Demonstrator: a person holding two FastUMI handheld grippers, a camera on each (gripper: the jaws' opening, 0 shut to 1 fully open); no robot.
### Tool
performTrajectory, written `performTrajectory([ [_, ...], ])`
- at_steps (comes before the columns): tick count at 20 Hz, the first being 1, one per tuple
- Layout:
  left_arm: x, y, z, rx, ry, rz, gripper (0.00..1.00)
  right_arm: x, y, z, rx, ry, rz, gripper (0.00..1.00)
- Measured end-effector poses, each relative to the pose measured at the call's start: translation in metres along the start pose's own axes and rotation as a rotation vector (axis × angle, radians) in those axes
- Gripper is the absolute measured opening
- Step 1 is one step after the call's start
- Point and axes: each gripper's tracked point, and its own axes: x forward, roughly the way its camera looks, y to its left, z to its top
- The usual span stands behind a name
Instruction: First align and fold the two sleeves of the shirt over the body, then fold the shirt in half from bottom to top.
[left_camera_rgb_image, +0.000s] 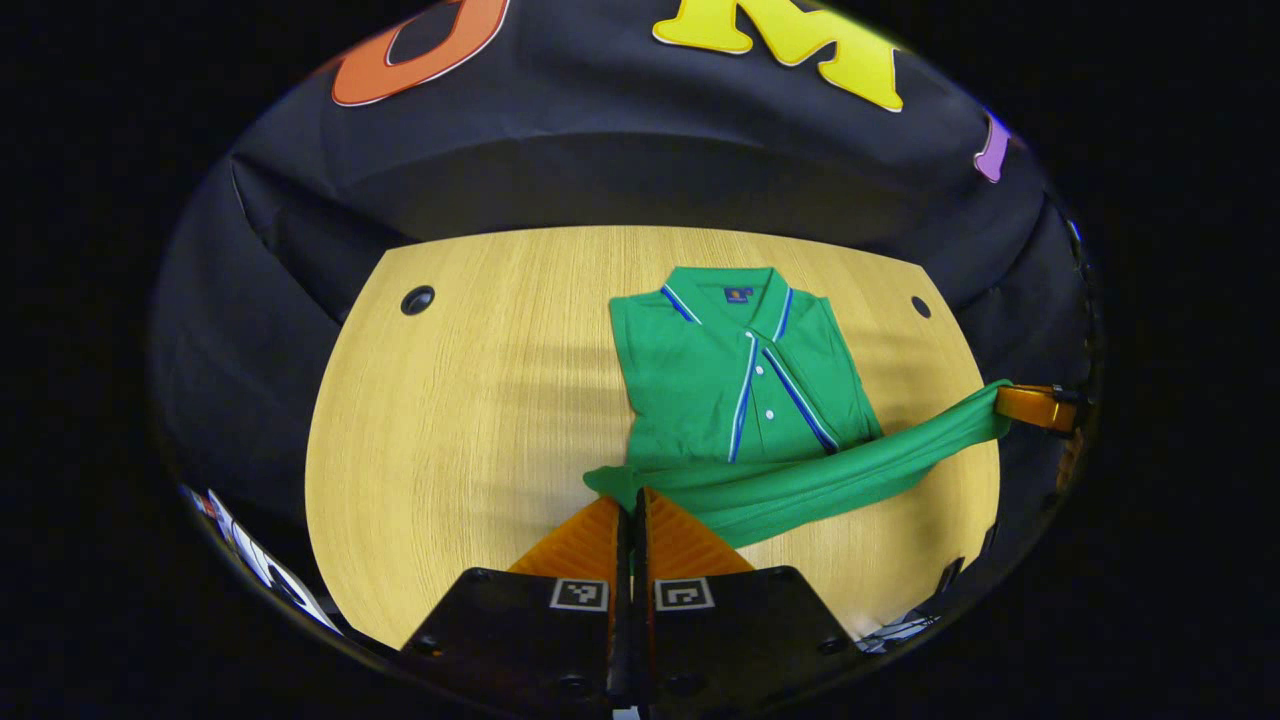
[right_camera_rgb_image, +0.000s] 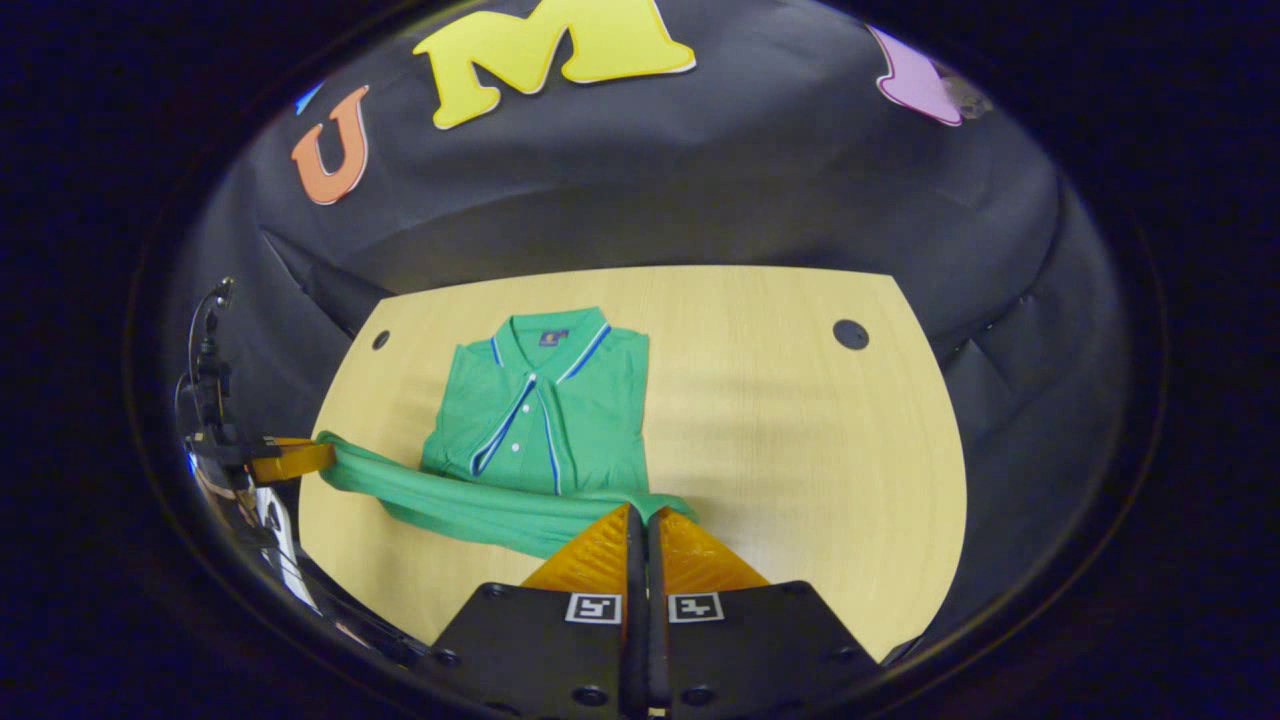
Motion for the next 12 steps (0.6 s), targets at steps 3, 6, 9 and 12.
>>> performTrajectory([
  [3, 0.024, 0.005, 0.034, 0.014, -0.052, 0.033, 0.03, 0.028, -0.005, 0.027, -0.005, -0.03, -0.007, 0.02],
  [6, 0.051, 0.012, 0.065, 0.019, -0.099, 0.078, 0.03, 0.062, -0.005, 0.054, -0.01, -0.076, -0.012, 0.02],
  [9, 0.076, 0.019, 0.086, 0.052, -0.125, 0.115, 0.03, 0.091, -0.004, 0.081, -0.02, -0.13, -0.019, 0.02],
  [12, 0.107, 0.026, 0.109, 0.07, -0.166, 0.142, 0.03, 0.122, -0.007, 0.106, -0.009, -0.182, -0.041, 0.02],
])
